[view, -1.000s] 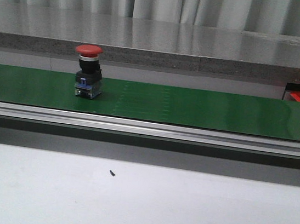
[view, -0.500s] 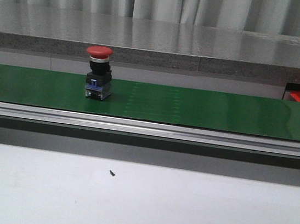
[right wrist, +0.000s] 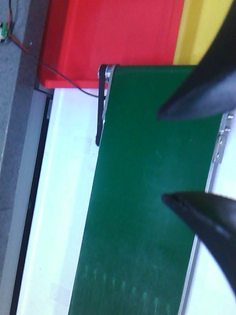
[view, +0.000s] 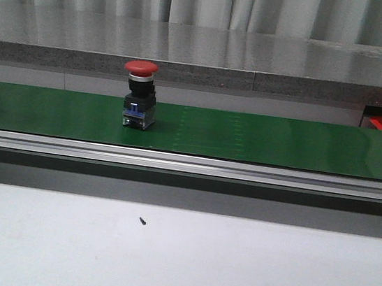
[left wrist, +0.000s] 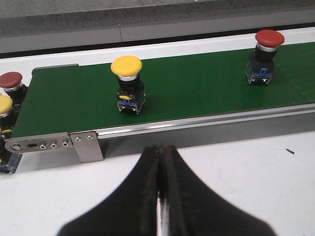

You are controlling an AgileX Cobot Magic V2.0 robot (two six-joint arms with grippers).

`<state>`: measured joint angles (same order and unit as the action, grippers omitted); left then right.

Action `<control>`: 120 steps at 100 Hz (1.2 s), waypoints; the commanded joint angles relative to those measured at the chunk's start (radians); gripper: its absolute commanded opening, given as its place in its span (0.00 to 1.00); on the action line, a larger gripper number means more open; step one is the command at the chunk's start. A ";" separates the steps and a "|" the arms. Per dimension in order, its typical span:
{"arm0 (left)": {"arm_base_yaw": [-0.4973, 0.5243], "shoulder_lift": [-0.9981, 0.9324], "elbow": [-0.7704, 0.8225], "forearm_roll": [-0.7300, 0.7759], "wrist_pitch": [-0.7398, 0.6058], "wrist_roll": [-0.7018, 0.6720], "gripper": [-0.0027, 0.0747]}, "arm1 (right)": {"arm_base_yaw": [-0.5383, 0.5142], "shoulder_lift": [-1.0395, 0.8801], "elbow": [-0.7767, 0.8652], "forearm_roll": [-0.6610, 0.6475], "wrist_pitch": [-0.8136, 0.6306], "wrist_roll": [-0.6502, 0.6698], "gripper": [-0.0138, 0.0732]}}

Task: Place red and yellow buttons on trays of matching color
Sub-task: 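Lower the right gripper onto the red button on the belt and grasp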

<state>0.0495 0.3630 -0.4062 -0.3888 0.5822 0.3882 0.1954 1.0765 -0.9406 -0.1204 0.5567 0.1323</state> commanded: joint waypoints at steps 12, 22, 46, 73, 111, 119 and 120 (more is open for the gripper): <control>-0.007 0.007 -0.025 -0.029 -0.071 -0.004 0.01 | 0.080 0.082 -0.166 -0.004 0.035 0.000 0.83; -0.007 0.007 -0.025 -0.029 -0.071 -0.004 0.01 | 0.085 0.102 -0.175 -0.005 -0.017 0.000 0.82; -0.007 0.007 -0.025 -0.029 -0.071 -0.004 0.01 | 0.085 0.145 -0.213 0.027 0.010 0.001 0.82; -0.007 0.007 -0.025 -0.029 -0.071 -0.004 0.01 | 0.155 0.298 -0.425 0.048 0.223 0.001 0.82; -0.007 0.007 -0.025 -0.029 -0.071 -0.004 0.01 | 0.322 0.571 -0.791 0.053 0.501 0.002 0.82; -0.007 0.007 -0.025 -0.029 -0.071 -0.004 0.01 | 0.345 0.635 -0.881 0.069 0.585 0.001 0.82; -0.007 0.007 -0.025 -0.029 -0.071 -0.004 0.01 | 0.347 0.647 -0.898 0.072 0.590 0.001 0.82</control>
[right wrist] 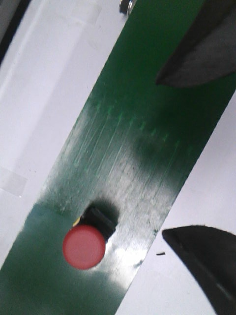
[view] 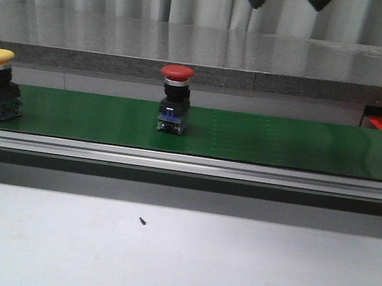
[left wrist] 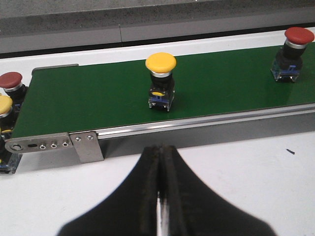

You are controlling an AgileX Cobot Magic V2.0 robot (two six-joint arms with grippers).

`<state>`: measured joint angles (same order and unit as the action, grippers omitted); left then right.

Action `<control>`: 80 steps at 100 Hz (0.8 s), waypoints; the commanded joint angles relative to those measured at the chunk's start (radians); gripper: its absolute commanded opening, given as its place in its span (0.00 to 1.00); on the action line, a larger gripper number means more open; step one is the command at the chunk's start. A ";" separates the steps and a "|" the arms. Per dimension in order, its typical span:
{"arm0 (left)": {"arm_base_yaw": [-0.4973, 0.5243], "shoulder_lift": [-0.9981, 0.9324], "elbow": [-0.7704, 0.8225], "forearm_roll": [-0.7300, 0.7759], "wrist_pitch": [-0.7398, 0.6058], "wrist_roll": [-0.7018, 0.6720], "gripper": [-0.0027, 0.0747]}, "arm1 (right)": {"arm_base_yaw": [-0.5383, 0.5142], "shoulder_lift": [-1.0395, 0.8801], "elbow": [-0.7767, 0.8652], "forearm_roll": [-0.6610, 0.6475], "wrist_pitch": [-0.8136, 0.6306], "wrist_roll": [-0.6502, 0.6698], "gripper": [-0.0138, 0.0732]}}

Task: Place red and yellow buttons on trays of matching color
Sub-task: 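Lower the right gripper onto the red button on the belt and grasp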

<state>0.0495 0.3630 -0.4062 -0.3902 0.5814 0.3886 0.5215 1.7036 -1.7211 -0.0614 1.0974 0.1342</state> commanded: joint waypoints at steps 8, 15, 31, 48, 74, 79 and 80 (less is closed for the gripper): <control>-0.007 0.007 -0.025 -0.028 -0.070 -0.004 0.01 | 0.035 0.079 -0.196 0.032 0.094 -0.008 0.82; -0.007 0.007 -0.025 -0.028 -0.070 -0.004 0.01 | 0.042 0.126 -0.255 0.061 0.116 -0.022 0.82; -0.007 0.007 -0.025 -0.028 -0.070 -0.004 0.01 | 0.042 0.215 -0.343 0.101 0.161 -0.028 0.82; -0.007 0.007 -0.025 -0.028 -0.070 -0.004 0.01 | 0.042 0.273 -0.353 0.104 0.143 -0.031 0.82; -0.007 0.007 -0.025 -0.028 -0.070 -0.004 0.01 | 0.040 0.346 -0.353 0.104 0.141 -0.039 0.82; -0.007 0.007 -0.025 -0.028 -0.070 -0.004 0.01 | 0.038 0.356 -0.353 0.104 0.144 -0.039 0.81; -0.007 0.007 -0.025 -0.028 -0.070 -0.004 0.01 | 0.038 0.358 -0.353 0.104 0.145 -0.039 0.81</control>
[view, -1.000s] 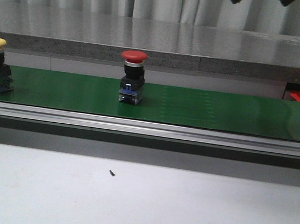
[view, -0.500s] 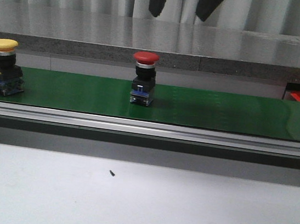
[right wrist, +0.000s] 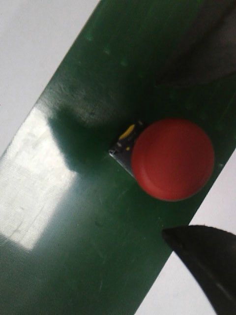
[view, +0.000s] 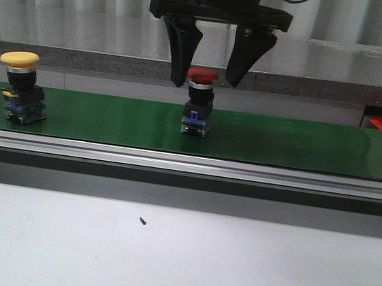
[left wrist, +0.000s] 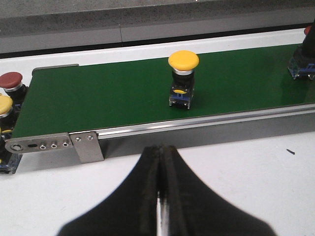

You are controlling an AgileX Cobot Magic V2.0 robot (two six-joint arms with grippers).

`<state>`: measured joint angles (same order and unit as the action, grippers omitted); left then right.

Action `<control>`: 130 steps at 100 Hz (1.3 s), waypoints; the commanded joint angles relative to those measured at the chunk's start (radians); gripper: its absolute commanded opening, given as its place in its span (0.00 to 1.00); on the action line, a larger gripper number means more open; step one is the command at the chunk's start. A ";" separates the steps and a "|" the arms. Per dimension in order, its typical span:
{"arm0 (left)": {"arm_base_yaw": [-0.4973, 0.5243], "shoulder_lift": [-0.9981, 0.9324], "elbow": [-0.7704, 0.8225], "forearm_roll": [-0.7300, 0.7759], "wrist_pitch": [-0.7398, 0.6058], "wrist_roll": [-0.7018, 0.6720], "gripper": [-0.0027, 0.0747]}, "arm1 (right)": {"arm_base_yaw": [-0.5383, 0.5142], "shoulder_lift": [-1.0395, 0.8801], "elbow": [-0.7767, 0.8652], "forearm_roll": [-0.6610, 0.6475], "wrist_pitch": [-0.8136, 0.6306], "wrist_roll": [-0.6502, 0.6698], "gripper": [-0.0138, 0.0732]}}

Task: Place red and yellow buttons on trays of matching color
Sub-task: 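Lower the right gripper onto the red button on the belt and grasp, then lift the red button into the red tray and open the right gripper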

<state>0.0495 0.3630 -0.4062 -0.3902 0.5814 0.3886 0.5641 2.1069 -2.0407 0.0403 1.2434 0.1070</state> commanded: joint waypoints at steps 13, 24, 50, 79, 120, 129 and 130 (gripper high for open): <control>-0.007 0.007 -0.025 -0.028 -0.070 -0.004 0.01 | -0.008 -0.034 -0.033 0.002 0.005 -0.012 0.64; -0.007 0.007 -0.025 -0.028 -0.070 -0.004 0.01 | -0.011 -0.034 -0.033 0.002 0.002 -0.012 0.42; -0.007 0.007 -0.025 -0.028 -0.070 -0.004 0.01 | -0.032 -0.071 -0.033 0.000 -0.006 -0.012 0.32; -0.007 0.007 -0.025 -0.028 -0.070 -0.004 0.01 | -0.207 -0.190 -0.033 -0.008 0.006 -0.041 0.32; -0.007 0.007 -0.025 -0.028 -0.070 -0.004 0.01 | -0.644 -0.229 -0.033 -0.022 0.048 -0.054 0.32; -0.007 0.007 -0.025 -0.028 -0.070 -0.004 0.01 | -0.719 -0.223 -0.033 -0.022 0.047 -0.054 0.32; -0.007 0.007 -0.025 -0.028 -0.070 -0.004 0.01 | -0.730 -0.222 -0.033 -0.022 0.047 -0.054 0.32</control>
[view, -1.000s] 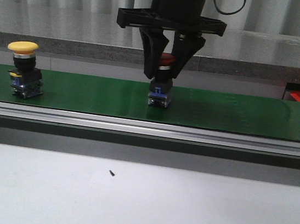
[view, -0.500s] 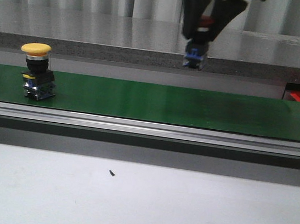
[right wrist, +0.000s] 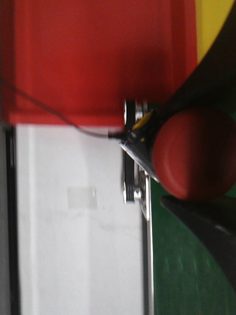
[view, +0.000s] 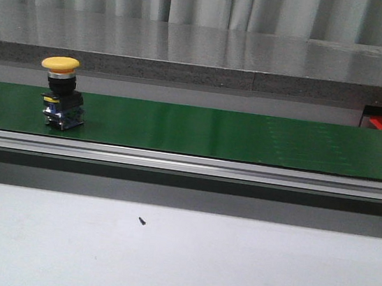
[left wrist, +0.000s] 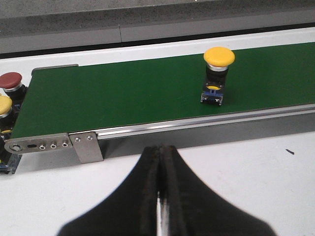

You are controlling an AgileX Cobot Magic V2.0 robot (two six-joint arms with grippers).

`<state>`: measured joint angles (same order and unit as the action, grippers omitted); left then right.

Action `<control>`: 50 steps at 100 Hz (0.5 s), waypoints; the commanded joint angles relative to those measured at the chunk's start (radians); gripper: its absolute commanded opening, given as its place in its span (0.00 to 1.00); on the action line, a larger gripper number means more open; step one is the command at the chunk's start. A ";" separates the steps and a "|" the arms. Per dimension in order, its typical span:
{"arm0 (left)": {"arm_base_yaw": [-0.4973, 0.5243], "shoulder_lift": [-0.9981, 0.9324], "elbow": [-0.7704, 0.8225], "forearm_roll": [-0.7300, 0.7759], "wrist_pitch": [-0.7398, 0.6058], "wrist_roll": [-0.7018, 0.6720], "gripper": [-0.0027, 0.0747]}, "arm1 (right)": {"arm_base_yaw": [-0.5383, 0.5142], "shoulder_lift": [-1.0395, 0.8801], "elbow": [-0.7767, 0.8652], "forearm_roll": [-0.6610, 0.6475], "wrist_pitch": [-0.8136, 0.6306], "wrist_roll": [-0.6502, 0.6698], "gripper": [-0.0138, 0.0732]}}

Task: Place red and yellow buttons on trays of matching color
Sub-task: 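Lift the red button into the red tray and open the right gripper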

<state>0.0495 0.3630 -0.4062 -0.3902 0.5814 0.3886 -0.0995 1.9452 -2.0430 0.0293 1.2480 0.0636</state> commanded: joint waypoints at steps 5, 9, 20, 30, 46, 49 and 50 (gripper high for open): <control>-0.007 0.007 -0.025 -0.028 -0.070 -0.004 0.01 | -0.101 -0.053 -0.031 -0.011 0.042 -0.010 0.32; -0.007 0.007 -0.025 -0.028 -0.070 -0.004 0.01 | -0.127 -0.046 -0.031 -0.011 0.042 -0.010 0.32; -0.007 0.007 -0.025 -0.028 -0.070 -0.004 0.01 | -0.171 -0.013 -0.031 -0.011 0.041 -0.010 0.32; -0.007 0.007 -0.025 -0.028 -0.070 -0.004 0.01 | -0.188 0.022 -0.029 -0.005 0.023 -0.010 0.32; -0.007 0.007 -0.025 -0.028 -0.070 -0.004 0.01 | -0.187 0.090 -0.029 0.018 0.011 -0.010 0.32; -0.007 0.007 -0.025 -0.028 -0.070 -0.004 0.01 | -0.187 0.103 -0.029 0.019 0.009 -0.010 0.32; -0.007 0.007 -0.025 -0.028 -0.070 -0.004 0.01 | -0.187 0.106 -0.029 0.019 0.009 -0.010 0.32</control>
<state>0.0495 0.3630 -0.4062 -0.3902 0.5814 0.3886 -0.2818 2.0819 -2.0430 0.0349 1.2497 0.0636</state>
